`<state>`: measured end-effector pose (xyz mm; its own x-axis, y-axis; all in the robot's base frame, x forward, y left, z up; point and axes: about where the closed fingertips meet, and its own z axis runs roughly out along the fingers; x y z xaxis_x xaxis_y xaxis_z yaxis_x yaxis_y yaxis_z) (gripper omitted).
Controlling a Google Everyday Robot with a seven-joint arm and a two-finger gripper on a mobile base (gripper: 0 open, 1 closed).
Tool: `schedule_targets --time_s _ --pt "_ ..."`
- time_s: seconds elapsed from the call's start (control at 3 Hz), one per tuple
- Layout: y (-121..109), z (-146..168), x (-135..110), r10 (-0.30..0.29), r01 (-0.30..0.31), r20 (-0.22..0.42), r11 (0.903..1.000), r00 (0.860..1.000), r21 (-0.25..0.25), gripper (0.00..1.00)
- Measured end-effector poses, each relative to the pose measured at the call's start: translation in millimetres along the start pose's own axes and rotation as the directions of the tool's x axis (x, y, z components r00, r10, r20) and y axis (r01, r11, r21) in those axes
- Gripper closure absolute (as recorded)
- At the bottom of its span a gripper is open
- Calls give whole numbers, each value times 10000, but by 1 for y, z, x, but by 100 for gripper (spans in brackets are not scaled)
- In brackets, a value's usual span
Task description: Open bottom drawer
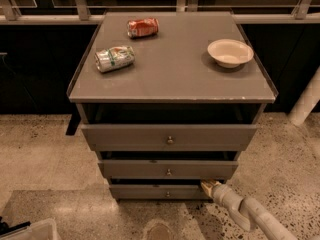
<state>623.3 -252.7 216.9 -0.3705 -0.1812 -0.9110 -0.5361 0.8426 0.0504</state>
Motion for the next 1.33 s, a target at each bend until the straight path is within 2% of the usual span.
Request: schedule_targets --time_s 0.33,0.67,1.0,1.33 --pt "-8 9 2 20 -20 -38 9999 10000 140 100" --pt "-17 24 13 38 -26 -339 9993 9994 361 100" --pt "-17 24 13 36 -24 -341 9993 9994 362 100" --pt "-17 23 16 196 -160 -789 9989 9967 451 100"
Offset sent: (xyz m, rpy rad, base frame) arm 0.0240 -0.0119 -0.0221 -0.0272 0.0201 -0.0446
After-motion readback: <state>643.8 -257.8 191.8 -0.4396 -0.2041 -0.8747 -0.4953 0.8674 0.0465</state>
